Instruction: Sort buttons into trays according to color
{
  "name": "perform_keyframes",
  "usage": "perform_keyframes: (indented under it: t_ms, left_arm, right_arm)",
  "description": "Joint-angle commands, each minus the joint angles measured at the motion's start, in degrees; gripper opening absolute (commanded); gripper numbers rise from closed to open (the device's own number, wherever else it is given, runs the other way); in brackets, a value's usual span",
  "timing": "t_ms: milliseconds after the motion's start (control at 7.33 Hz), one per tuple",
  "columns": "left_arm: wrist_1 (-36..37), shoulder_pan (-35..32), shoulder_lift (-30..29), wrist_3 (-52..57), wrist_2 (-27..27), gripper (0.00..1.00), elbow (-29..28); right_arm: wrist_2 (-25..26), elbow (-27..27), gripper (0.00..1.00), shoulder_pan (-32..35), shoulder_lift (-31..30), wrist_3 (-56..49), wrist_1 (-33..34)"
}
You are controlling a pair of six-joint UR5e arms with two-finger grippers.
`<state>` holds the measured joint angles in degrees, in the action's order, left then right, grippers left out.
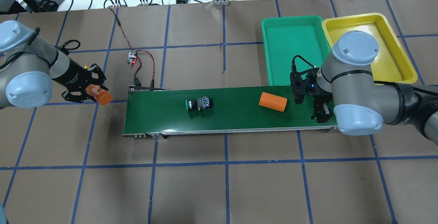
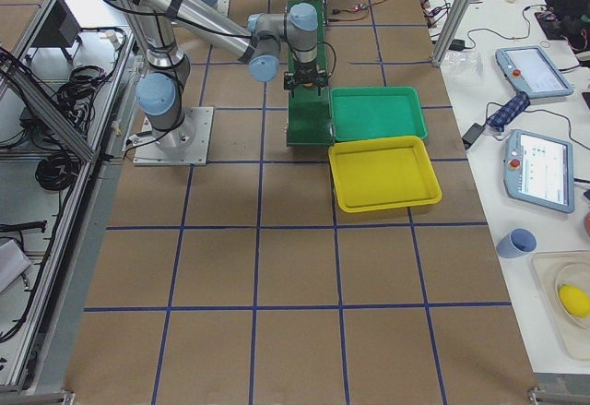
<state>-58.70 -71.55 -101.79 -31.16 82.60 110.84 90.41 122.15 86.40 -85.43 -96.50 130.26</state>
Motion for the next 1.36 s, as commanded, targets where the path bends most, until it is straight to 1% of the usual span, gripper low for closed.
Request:
perform_keyframes:
  t_ms: [0, 273, 409, 546, 682, 955, 1092, 1228]
  left_arm:
    - [-0.72, -10.51, -0.50, -19.12, -0.33, 0.00, -0.01]
    - [-0.98, -15.09, -1.57, -28.22, 0.19, 0.00, 0.34]
    - [-1.15, -15.81, -1.05, -29.13, 0.11, 0.00, 0.25]
    - [-2.02, -16.17, -0.79, -29.13, 0.55, 0.87, 0.51]
    - [-2.12, -16.43, -0.87, -29.05, 0.11, 1.00, 0.26]
    - [-4.39, -16.17, 2.02, -28.18, 0.20, 1.00, -0.36]
    - [-3.88, -14.34, 2.73, -21.03, 0.63, 1.00, -0.80]
    - [-4.49, -9.28, 2.38, -8.17, 0.90, 1.00, -2.98]
  right_arm:
    - [0.03, 0.02, 1.00, 0.00, 0.00, 0.00, 0.00]
    - [0.03, 0.11, 1.00, 0.00, 0.00, 0.00, 0.00]
    - [0.03, 0.11, 1.00, 0.00, 0.00, 0.00, 0.00]
    - [0.03, 0.11, 1.00, 0.09, 0.00, 0.00, -0.09]
    - [0.03, 0.11, 1.00, 0.00, 0.09, 0.00, 0.00]
    - [-0.06, 0.11, 1.00, 0.00, 0.09, 0.00, -0.09]
    - [-0.06, 0.02, 1.00, 0.00, 0.09, 0.00, 0.00]
    - [-0.06, 0.11, 1.00, 0.00, 0.09, 0.00, -0.09]
